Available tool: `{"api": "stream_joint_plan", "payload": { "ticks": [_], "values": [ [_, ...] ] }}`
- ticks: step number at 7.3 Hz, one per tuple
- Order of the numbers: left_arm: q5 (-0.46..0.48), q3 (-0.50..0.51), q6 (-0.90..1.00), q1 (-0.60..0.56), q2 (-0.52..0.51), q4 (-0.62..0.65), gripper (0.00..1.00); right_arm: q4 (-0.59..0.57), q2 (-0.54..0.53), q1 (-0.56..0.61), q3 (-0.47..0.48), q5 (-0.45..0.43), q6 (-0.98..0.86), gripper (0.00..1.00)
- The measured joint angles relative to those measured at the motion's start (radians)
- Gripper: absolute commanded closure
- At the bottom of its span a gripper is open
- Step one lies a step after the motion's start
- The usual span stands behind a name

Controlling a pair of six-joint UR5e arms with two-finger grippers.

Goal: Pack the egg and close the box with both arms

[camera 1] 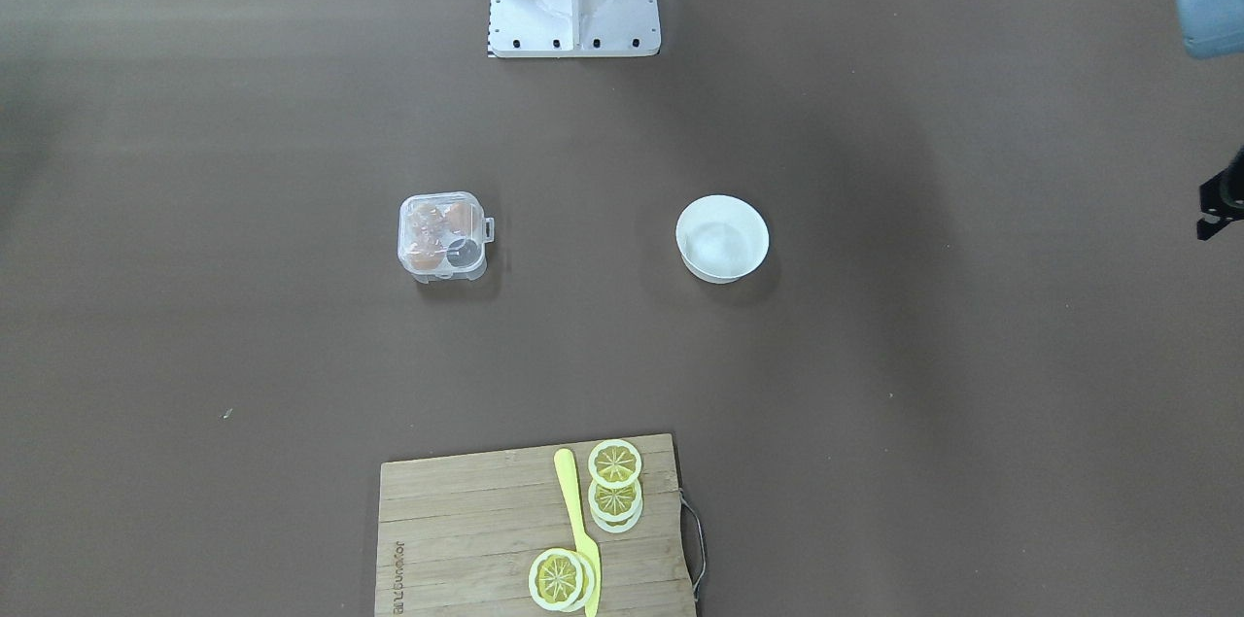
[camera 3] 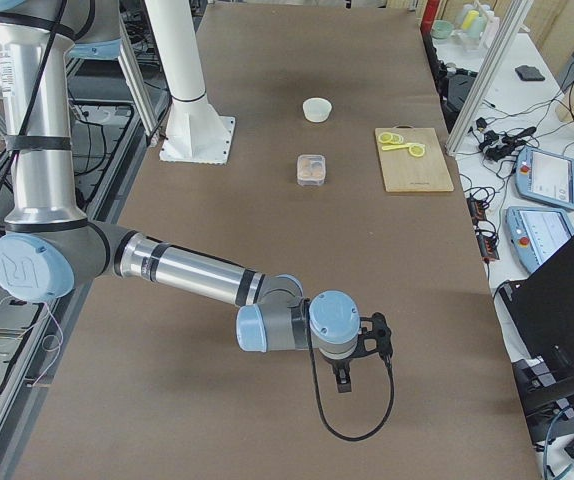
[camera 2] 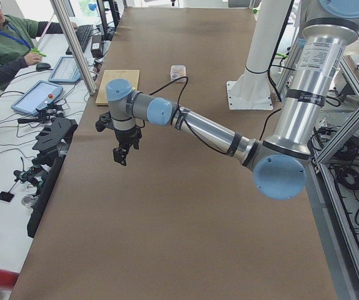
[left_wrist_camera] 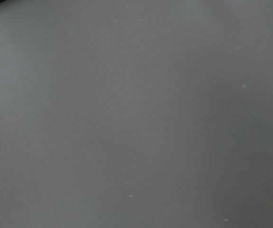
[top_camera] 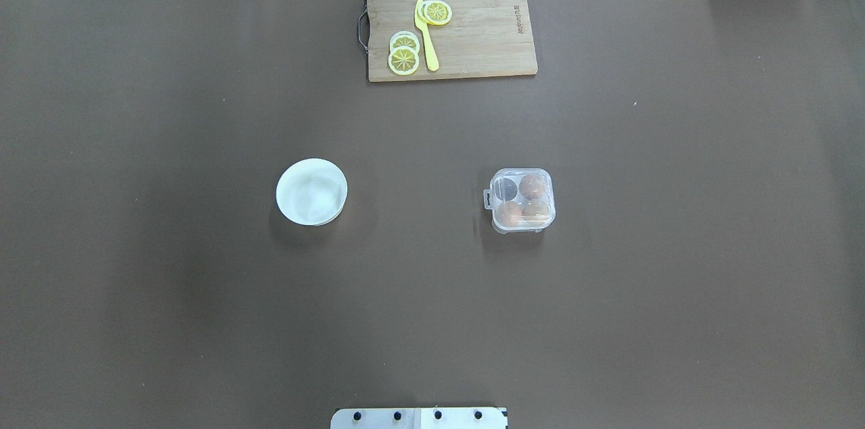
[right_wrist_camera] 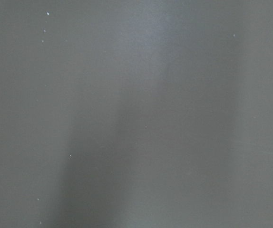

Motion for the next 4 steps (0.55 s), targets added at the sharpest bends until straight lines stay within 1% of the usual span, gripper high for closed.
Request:
{"api": "stream_joint_plan", "payload": {
  "ticks": [2,3,4],
  "values": [
    [-0.012,0.081,0.159,-0.102,0.058,-0.012,0.02,-0.045,0.001,0.014,0.006,-0.006,-0.023,0.01],
    [-0.049,0.092,0.193,-0.134,0.114,-0.041,0.02,-0.082,0.002,0.007,0.028,-0.015,-0.025,0.01],
    [-0.104,0.083,0.195,-0.153,0.185,-0.080,0.02,-0.138,0.001,-0.004,0.069,-0.033,-0.026,0.00]
  ]
}}
